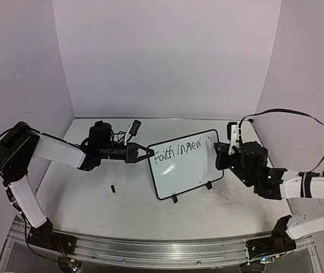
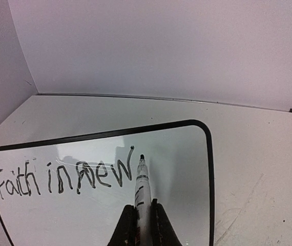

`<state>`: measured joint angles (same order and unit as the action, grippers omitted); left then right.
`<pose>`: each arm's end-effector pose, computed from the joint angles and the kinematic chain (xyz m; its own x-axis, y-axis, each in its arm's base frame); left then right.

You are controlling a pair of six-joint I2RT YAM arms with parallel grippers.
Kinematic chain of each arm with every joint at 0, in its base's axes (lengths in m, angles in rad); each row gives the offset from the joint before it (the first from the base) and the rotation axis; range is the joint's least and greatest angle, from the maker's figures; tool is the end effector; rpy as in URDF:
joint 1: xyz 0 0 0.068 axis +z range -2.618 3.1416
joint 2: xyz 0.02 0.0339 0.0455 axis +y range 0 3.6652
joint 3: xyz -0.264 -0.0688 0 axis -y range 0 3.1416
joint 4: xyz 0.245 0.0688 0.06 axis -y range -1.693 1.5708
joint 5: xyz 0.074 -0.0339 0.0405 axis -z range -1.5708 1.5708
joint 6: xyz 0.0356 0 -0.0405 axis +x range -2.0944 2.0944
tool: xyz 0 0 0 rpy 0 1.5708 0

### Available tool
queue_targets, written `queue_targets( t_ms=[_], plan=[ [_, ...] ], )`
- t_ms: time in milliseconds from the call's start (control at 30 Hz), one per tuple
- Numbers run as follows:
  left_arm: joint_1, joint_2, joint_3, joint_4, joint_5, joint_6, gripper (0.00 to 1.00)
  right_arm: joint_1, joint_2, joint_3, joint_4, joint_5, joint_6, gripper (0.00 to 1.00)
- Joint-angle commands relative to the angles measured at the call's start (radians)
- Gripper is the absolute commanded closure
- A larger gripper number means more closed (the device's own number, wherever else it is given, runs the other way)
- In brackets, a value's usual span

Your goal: Write a sentence on the whiteboard

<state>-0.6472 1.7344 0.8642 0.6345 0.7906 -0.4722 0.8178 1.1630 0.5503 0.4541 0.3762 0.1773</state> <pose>0.2744 -0.2391 0.2022 -0.6096 0.0597 -0.7904 0.7840 0.1927 -0.5901 0.1846 0.1778 0.2471 -0.1822 0.0454 -0.9822 -0.4047 0.9069 0.1170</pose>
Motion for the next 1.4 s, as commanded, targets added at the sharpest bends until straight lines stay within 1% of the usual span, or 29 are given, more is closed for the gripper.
queue_targets(
  t_ms=[0,100,300,400,533,633,800,1067,1100,1200,1233,1367],
  plan=[
    [-0.039,-0.011,0.034,-0.021,0.091,-0.005,1.00,-0.005,-0.112,-0.068,0.008,-0.051,-0.028,1.00],
    [-0.039,-0.011,0.033,-0.022,0.088,-0.004,1.00,-0.006,-0.113,-0.093,0.006,-0.076,-0.029,1.00],
    [-0.039,-0.013,0.032,-0.023,0.084,-0.003,1.00,-0.006,-0.091,-0.065,0.002,-0.015,-0.015,1.00],
    [-0.039,-0.012,0.033,-0.023,0.085,-0.003,1.00,-0.006,-0.038,-0.020,0.004,0.017,-0.019,1.00],
    [-0.039,-0.014,0.032,-0.023,0.086,-0.003,1.00,-0.006,0.034,0.029,0.027,-0.028,-0.036,1.00],
    [-0.039,-0.020,0.032,-0.025,0.083,-0.002,1.00,-0.006,0.057,0.036,0.035,-0.008,-0.038,1.00],
    [-0.039,-0.021,0.033,-0.026,0.086,-0.002,1.00,-0.009,0.050,0.022,0.049,0.015,-0.035,1.00],
    [-0.039,-0.022,0.033,-0.027,0.084,0.000,1.00,-0.008,0.057,-0.004,0.094,-0.121,-0.077,1.00],
    [-0.039,-0.022,0.033,-0.028,0.085,0.000,1.00,-0.008,0.054,-0.010,0.099,-0.120,-0.075,1.00],
    [-0.039,-0.020,0.033,-0.027,0.085,0.000,1.00,-0.009,0.063,0.000,0.073,-0.017,-0.040,1.00],
    [-0.038,-0.018,0.034,-0.027,0.085,0.000,1.00,-0.009,0.063,0.005,0.063,-0.003,-0.038,1.00],
    [-0.038,-0.017,0.034,-0.027,0.087,-0.001,1.00,-0.009,0.059,0.013,0.063,-0.042,-0.055,1.00]
  ],
)
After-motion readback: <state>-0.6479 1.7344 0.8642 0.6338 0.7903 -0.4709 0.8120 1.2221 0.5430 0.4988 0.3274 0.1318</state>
